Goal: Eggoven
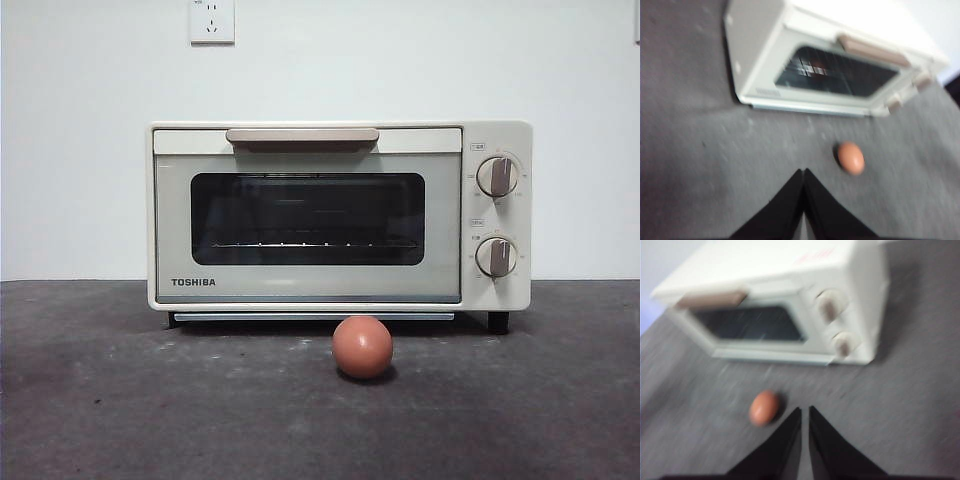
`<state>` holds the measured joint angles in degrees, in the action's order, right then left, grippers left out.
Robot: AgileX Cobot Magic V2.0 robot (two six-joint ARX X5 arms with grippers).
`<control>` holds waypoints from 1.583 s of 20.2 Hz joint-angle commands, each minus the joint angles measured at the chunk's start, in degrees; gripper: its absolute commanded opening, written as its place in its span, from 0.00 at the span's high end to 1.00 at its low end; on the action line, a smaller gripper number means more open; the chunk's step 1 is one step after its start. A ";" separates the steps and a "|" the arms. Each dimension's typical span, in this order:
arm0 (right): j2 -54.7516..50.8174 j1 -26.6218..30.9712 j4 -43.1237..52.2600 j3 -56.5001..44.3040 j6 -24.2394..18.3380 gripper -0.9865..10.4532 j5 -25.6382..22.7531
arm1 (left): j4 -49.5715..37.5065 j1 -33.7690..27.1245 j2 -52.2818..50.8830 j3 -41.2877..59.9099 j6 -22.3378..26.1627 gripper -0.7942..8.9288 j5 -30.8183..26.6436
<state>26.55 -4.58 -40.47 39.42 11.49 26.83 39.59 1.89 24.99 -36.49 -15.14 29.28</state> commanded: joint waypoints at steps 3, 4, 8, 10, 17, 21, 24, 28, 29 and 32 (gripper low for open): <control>7.08 -3.74 -10.84 7.19 -9.88 0.91 2.67 | 7.54 0.07 4.35 -5.57 10.10 0.91 3.37; 8.02 -4.66 -12.31 7.91 -10.56 0.91 2.73 | 8.66 0.07 4.83 -6.16 10.69 0.91 3.80; 10.45 -8.31 -13.60 8.59 -10.75 0.91 2.60 | 10.38 0.17 5.68 -7.04 11.30 0.91 3.96; 11.04 -9.51 -13.11 8.59 -10.32 0.87 2.47 | 10.36 0.17 5.68 -7.06 11.28 0.91 3.96; 15.52 -10.86 -10.71 8.59 -4.07 0.58 2.10 | 10.34 0.17 5.68 -7.06 11.28 0.91 3.96; 21.99 -16.72 -1.92 8.59 2.32 0.58 0.46 | 10.32 0.17 5.68 -7.06 11.26 0.91 3.96; 28.63 -23.45 5.33 8.66 7.17 0.58 -4.83 | 10.29 0.17 5.68 -7.06 11.21 0.91 3.96; 39.34 -30.58 13.90 9.14 12.22 0.58 -12.11 | 10.29 0.17 5.68 -7.06 11.17 0.91 3.96; 42.27 -31.76 15.28 9.66 12.83 0.58 -13.84 | 10.29 0.17 5.68 -7.06 11.17 0.91 3.96; 51.08 -34.12 16.35 12.90 13.62 0.58 -18.10 | 10.29 0.17 5.68 -7.06 11.17 0.91 3.96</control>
<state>76.55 -38.17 -24.60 51.27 24.08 9.08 50.46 1.96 30.37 -42.37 -4.99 32.97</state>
